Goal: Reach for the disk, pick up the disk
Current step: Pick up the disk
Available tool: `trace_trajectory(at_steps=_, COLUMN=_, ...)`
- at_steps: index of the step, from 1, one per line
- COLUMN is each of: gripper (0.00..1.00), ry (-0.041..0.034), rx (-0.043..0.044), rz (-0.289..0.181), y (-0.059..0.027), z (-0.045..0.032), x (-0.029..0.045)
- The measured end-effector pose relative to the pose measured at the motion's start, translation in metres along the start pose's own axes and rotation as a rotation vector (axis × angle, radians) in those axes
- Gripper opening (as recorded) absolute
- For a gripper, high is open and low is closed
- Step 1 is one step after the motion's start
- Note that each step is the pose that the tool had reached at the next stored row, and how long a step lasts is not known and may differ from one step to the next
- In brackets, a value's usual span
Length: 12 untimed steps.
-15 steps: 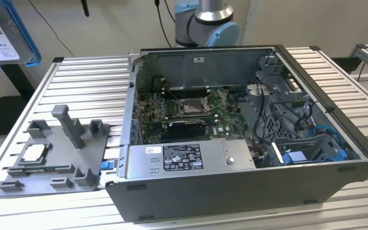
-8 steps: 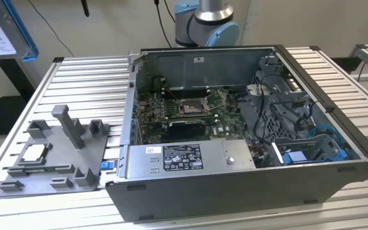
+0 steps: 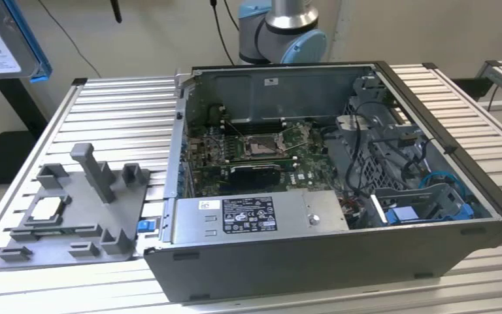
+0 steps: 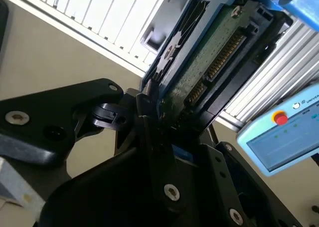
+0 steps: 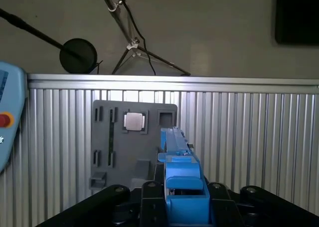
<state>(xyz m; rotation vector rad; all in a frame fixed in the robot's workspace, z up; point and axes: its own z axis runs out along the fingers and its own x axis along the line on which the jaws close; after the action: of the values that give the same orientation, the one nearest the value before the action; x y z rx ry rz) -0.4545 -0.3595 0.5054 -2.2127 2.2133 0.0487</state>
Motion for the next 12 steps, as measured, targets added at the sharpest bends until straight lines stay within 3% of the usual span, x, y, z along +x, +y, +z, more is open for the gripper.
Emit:
trace_trajectory(at_steps=5, gripper=0.00, ry=-0.0002, rx=0.0002, rz=0.000, y=-0.0008, z=0.0001, x=0.0001)
trace_trajectory(at_steps=12, gripper=0.00, ry=-0.0001, rx=-0.0003, rz=0.000, y=-0.0119, z=-0.0001, x=0.0000)
